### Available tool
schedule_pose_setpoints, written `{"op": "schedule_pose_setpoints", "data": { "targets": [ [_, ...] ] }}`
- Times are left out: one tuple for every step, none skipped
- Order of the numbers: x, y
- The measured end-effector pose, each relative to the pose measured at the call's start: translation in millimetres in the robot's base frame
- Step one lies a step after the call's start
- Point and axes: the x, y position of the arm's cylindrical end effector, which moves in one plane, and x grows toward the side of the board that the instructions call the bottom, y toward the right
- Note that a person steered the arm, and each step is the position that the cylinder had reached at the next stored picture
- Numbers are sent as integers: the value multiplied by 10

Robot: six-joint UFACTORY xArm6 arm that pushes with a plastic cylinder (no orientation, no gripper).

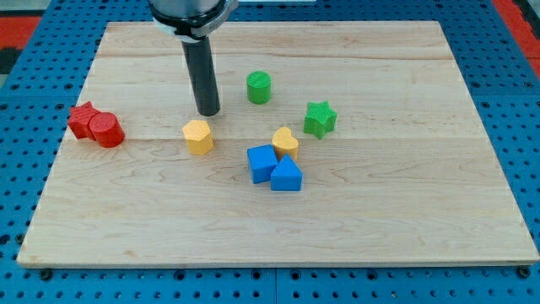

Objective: Move green star to the right side of the yellow heart

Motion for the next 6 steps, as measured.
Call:
{"op": "schedule_pose_setpoints", "data": {
  "targets": [
    [4,717],
    [-7,846],
    [-20,846],
    [-25,941],
    [-42,1487],
    [0,1908]
  ]
}}
